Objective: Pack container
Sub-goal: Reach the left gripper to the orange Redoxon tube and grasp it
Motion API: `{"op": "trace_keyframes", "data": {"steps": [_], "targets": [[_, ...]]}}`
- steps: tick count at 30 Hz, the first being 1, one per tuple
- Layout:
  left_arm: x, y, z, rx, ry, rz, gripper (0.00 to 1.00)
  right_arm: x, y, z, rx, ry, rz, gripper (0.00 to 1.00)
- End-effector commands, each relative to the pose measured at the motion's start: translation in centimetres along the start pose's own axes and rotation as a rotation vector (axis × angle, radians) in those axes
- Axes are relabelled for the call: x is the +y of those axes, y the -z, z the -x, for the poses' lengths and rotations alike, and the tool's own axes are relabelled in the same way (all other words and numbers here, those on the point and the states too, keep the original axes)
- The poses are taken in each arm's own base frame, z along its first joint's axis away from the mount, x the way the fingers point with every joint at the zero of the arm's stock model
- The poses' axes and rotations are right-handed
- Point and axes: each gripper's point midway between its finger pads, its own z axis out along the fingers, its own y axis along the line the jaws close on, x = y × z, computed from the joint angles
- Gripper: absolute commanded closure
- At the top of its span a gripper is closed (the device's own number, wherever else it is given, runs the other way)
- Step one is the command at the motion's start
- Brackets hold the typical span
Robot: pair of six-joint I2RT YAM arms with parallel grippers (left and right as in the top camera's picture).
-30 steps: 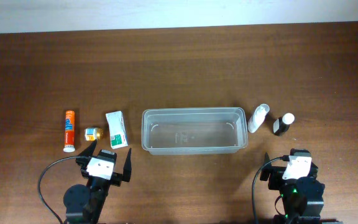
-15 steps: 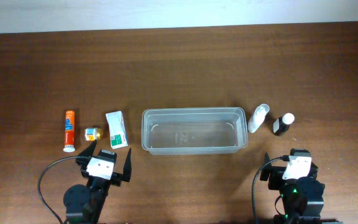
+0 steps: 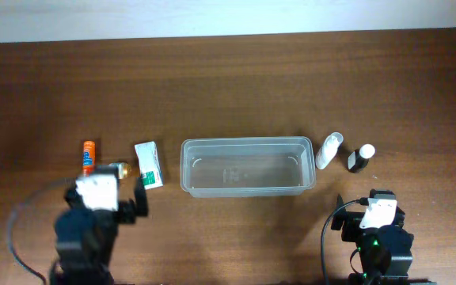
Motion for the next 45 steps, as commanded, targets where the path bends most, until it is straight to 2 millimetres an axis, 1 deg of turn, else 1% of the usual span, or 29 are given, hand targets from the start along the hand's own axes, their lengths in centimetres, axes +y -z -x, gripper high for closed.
{"op": "trace_keyframes", "data": {"steps": [1,4,5,6,8,10,14,15,17,19,20,22,23,25,27,31,33,37,39,41,42,44,45], "targets": [[3.2,-0.8,4.4,0.074,0.014,0.163,0.00,-0.2,-0.1,-0.1,-0.002,-0.015,-0.009,0.02],[4.9,-2.2,7.4,0.142,0.018,0.194,0.00,-0.2,-0.1,-0.1,-0.002,-0.015,-0.009,0.02],[5.6,-3.6,8.9,0.176,0.052,0.158,0.00,-0.2,-0.1,-0.1,-0.002,-0.015,-0.009,0.02],[5.9,-4.3,9.4,0.194,0.072,0.134,0.00,-0.2,-0.1,-0.1,-0.002,-0.015,-0.009,0.02],[6.8,-5.2,9.6,0.226,0.095,0.131,0.00,-0.2,-0.1,-0.1,-0.002,-0.015,-0.009,0.02],[7.5,-6.1,9.4,0.256,0.106,0.145,0.00,-0.2,-0.1,-0.1,-0.002,-0.015,-0.009,0.02],[7.7,-7.0,8.3,0.302,0.118,0.141,0.00,-0.2,-0.1,-0.1,-0.002,-0.015,-0.009,0.02],[8.0,-7.1,8.0,0.314,0.115,0.159,0.00,-0.2,-0.1,-0.1,-0.002,-0.015,-0.009,0.02],[9.4,-7.4,7.3,0.345,0.104,0.239,0.00,-0.2,-0.1,-0.1,-0.002,-0.015,-0.009,0.02],[10.2,-8.1,6.2,0.390,0.096,0.282,0.00,-0.2,-0.1,-0.1,-0.002,-0.015,-0.009,0.02],[10.4,-8.7,5.3,0.426,0.094,0.288,0.00,-0.2,-0.1,-0.1,-0.002,-0.015,-0.009,0.02],[10.3,-9.9,2.8,0.520,0.093,0.281,0.00,-0.2,-0.1,-0.1,-0.002,-0.015,-0.009,0.02],[10.2,-10.7,1.2,0.583,0.089,0.271,0.00,-0.2,-0.1,-0.1,-0.002,-0.015,-0.009,0.02],[10.1,-12.0,-1.3,0.676,0.076,0.255,0.00,-0.2,-0.1,-0.1,-0.002,-0.015,-0.009,0.02],[9.8,-13.6,-4.1,0.766,0.079,0.230,0.00,-0.2,-0.1,-0.1,-0.002,-0.015,-0.009,0.02],[10.0,-15.1,-7.6,0.874,0.073,0.218,0.00,-0.2,-0.1,-0.1,-0.002,-0.015,-0.009,0.02],[10.3,-15.5,-9.3,0.920,0.098,0.204,0.01,-0.2,-0.1,-0.1,-0.002,-0.015,-0.009,0.02],[11.1,-15.9,-11.4,0.970,0.146,0.181,0.02,-0.2,-0.1,-0.1,-0.002,-0.015,-0.009,0.02],[11.6,-16.1,-12.0,0.982,0.145,0.181,0.02,-0.2,-0.1,-0.1,-0.002,-0.015,-0.009,0.02],[11.5,-16.6,-12.4,0.979,0.140,0.155,0.03,-0.2,-0.1,-0.1,-0.002,-0.015,-0.009,0.02],[11.0,-17.0,-12.4,0.972,0.115,0.103,0.06,-0.2,-0.1,-0.1,-0.002,-0.015,-0.009,0.02],[10.6,-17.5,-12.9,0.976,0.085,0.065,0.11,-0.2,-0.1,-0.1,-0.002,-0.015,-0.009,0.02],[10.7,-17.7,-13.2,0.984,0.080,0.062,0.16,-0.2,-0.1,-0.1,-0.002,-0.015,-0.009,0.02]]}}
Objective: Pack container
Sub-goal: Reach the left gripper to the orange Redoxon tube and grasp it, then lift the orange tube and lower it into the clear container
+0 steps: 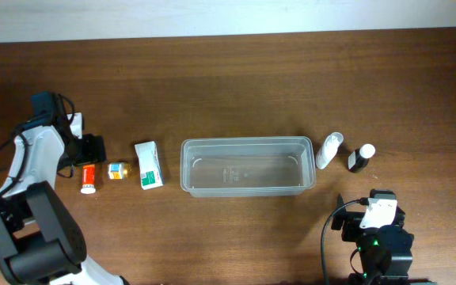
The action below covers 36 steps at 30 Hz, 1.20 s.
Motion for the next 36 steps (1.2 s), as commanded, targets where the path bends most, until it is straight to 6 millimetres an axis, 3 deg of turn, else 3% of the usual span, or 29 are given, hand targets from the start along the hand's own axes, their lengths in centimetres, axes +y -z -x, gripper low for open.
{"op": "trace_keyframes", "data": {"steps": [1,5,16,22,27,30,32,36], "targets": [[-1.1,-1.4,0.0,0.020,-0.088,-0.057,0.20,-0.2,-0.1,-0.1,-0.001,-0.015,-0.008,0.02],[-1.0,-2.6,-0.1,0.036,-0.087,-0.050,0.35,-0.2,-0.1,-0.1,-0.001,-0.015,-0.008,0.02],[-1.1,-4.5,-0.4,0.064,-0.089,-0.053,0.40,-0.2,-0.1,-0.1,-0.001,-0.015,-0.008,0.02],[-0.8,-4.5,-0.2,0.059,-0.089,-0.034,0.67,-0.2,-0.1,-0.1,-0.001,-0.015,-0.008,0.02],[-0.5,-4.5,-0.2,0.059,-0.088,-0.020,0.82,-0.2,-0.1,-0.1,-0.001,-0.015,-0.008,0.02],[-0.3,-3.9,0.2,0.056,-0.088,-0.015,0.83,-0.2,-0.1,-0.1,-0.001,-0.015,-0.008,0.02],[-0.1,-2.1,1.4,0.046,-0.088,-0.014,0.83,-0.2,-0.1,-0.1,-0.001,-0.015,-0.008,0.02],[-0.6,2.5,4.1,0.007,-0.105,-0.037,0.92,-0.2,-0.1,-0.1,-0.001,-0.015,-0.008,0.02]]}}
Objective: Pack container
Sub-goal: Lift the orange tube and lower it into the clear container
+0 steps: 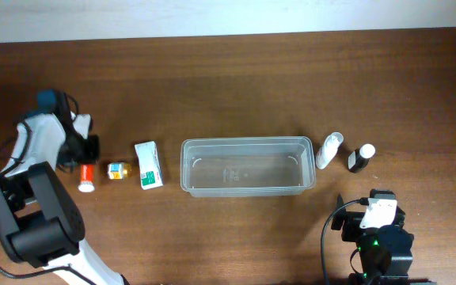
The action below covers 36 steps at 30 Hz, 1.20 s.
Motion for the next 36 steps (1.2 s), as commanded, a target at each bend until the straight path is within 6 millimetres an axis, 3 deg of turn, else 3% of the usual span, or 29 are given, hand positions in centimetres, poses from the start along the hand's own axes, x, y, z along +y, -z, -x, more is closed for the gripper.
{"op": "trace_keyframes", "data": {"steps": [1,4,9,13,18,25,31,36], "targets": [[-0.5,6.2,4.4,-0.134,-0.023,-0.015,0.93,-0.2,-0.1,-0.2,-0.001,-0.015,-0.008,0.02],[-3.5,10.9,6.4,-0.213,-0.097,-0.097,0.96,-0.2,-0.1,-0.2,-0.001,-0.015,-0.008,0.02],[-13.4,17.9,7.5,-0.377,-0.488,-0.288,0.96,-0.2,-0.1,-0.2,-0.001,-0.015,-0.008,0.01],[-21.0,19.3,5.9,-0.428,-0.853,-0.295,0.99,-0.2,-0.1,-0.2,-0.001,-0.015,-0.008,0.02],[-30.1,19.3,1.5,-0.435,-1.279,-0.316,0.99,-0.2,-0.1,-0.2,-0.001,-0.015,-0.008,0.02],[-38.3,17.3,-4.2,-0.450,-1.691,-0.267,0.99,-0.2,-0.1,-0.2,-0.001,-0.015,-0.008,0.02],[-41.1,13.0,-6.0,-0.454,-1.777,-0.272,1.00,-0.2,-0.1,-0.2,-0.001,-0.015,-0.008,0.02],[-43.1,9.7,-5.8,-0.493,-1.797,-0.273,0.99,-0.2,-0.1,-0.2,-0.001,-0.015,-0.008,0.02]]}}
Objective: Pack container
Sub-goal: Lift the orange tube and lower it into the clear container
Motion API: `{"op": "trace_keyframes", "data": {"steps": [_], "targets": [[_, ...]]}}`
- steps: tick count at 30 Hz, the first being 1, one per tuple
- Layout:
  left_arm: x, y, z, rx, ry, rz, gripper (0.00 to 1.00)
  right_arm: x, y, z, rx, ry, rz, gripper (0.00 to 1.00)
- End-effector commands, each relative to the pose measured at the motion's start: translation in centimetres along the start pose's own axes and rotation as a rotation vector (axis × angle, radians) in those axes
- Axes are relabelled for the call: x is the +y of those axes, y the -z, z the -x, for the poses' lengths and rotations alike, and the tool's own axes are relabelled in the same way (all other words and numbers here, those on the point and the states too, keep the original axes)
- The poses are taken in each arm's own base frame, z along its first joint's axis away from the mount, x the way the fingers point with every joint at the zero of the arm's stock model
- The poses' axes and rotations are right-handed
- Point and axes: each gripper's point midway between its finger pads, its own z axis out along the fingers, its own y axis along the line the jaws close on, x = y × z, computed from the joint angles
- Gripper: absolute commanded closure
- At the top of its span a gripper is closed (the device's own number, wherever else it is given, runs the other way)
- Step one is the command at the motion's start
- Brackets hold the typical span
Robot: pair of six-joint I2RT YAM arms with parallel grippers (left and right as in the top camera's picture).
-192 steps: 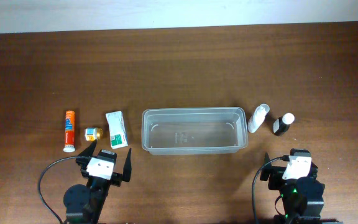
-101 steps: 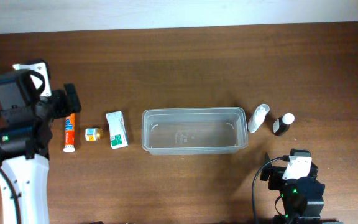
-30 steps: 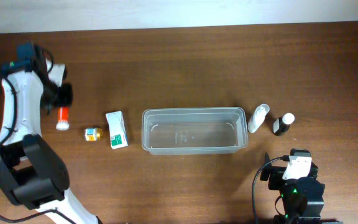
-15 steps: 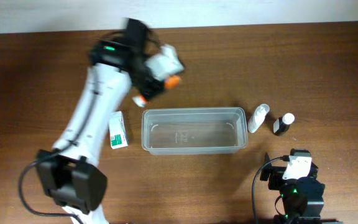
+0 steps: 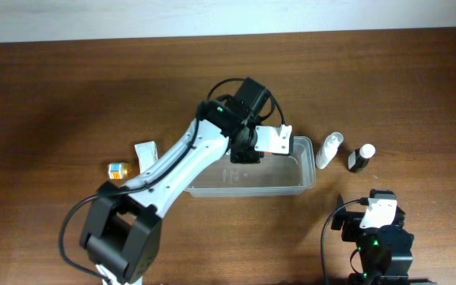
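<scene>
A clear plastic container (image 5: 212, 188) lies at the middle of the table. My left arm reaches across it from the lower left. My left gripper (image 5: 244, 155) points down over the container's far middle part, and its fingers are hidden under the wrist. The orange tube with the white cap is not in view. A small yellow jar (image 5: 116, 169) and a white-and-green packet (image 5: 144, 150), partly under the arm, lie left of the container. A white bottle (image 5: 328, 150) and a dark bottle with a white cap (image 5: 360, 158) stand to its right. My right gripper (image 5: 343, 215) rests near the front right edge.
The white wall edge runs along the back of the brown wooden table (image 5: 70, 87). My left arm's links (image 5: 172, 162) pass over the container's left end and the packet. The right arm's base (image 5: 380, 245) sits at the front right.
My left gripper was at the orange tube on the far left; now it is over the container. The tube is gone from its spot on the table.
First my left arm sat folded at the front left with the tube, jar and packet beside it. Then its gripper stood at the orange tube on the far left, and the tube shifted slightly. Now the gripper is over the container and the tube has left the table. The right arm stayed still.
</scene>
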Motion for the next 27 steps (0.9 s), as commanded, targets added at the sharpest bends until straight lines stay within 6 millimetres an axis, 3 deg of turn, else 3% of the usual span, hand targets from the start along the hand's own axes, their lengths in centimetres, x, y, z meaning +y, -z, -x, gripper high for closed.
{"op": "trace_keyframes", "data": {"steps": [1,12,16,22,24,26,27], "targets": [[-0.4,-2.7,0.0,-0.001,-0.044,-0.012,1.00,-0.2,-0.1,-0.1,-0.001,-0.015,-0.008,0.01],[-2.6,-8.8,1.6,-0.019,-0.096,-0.081,0.98,-0.2,-0.1,-0.1,-0.001,-0.015,-0.008,0.02],[-2.7,-9.4,1.5,-0.016,-0.090,-0.086,0.80,-0.2,-0.1,-0.1,-0.001,-0.015,-0.008,0.02],[-2.3,-9.5,1.8,-0.024,-0.045,-0.071,0.69,-0.2,-0.1,-0.1,-0.001,-0.015,-0.008,0.02],[-2.3,-9.5,1.8,-0.024,-0.018,-0.072,0.47,-0.2,-0.1,-0.1,-0.001,-0.015,-0.008,0.02],[-2.3,-9.4,1.8,-0.023,0.018,-0.071,0.43,-0.2,-0.1,-0.1,-0.001,-0.015,-0.008,0.02],[-2.2,-9.4,1.9,-0.024,0.039,-0.070,0.34,-0.2,-0.1,-0.1,-0.001,-0.015,-0.008,0.02]]}}
